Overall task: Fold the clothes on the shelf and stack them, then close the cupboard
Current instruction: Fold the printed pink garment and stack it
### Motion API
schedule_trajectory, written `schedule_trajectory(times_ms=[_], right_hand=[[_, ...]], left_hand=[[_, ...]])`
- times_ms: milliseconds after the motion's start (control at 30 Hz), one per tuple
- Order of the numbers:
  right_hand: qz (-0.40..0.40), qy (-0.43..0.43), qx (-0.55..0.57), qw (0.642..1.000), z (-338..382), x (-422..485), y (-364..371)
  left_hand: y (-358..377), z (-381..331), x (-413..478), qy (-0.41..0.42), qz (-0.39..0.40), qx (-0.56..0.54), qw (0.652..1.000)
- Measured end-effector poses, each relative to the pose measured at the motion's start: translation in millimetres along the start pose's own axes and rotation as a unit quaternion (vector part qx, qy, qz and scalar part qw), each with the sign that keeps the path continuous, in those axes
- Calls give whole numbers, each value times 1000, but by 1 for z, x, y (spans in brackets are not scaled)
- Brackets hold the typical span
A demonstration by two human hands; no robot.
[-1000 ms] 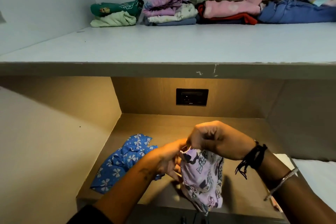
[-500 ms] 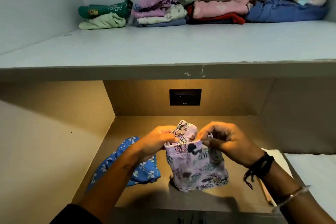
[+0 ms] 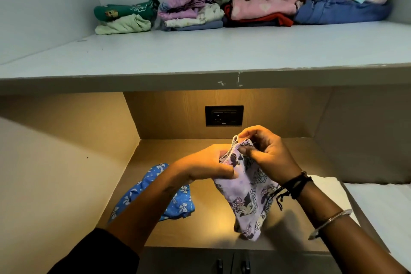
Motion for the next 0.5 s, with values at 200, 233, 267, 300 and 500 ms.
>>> schedule_trajectory(times_ms=[200,233,267,300,500], right_hand=[[133,128,-4,983,-24,5,-20],[137,133,10,982,-26,8,-25],[123,124,1,985,-27,13,-30],[98,109,-13,989,-28,19,-35],[33,69,-21,997,-34,16,-42]], left_hand=[[-16,-20,7,12,-2,100,995],[-22,-26,10,20,-18,132,991],[-28,-33,12,30,-47,165,985],[-34,-38,15,43,-86,190,977],[-34,-25,6,142,-261,103,949]])
Point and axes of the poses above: each hand's wrist, its own x-axis towards the middle knuckle, its own y-axis out of the palm, z = x × y, the point moved 5 cm from there along x, towards the middle knuckle, and after that the axes turned 9 degrees about z, right-handed, at the moved point
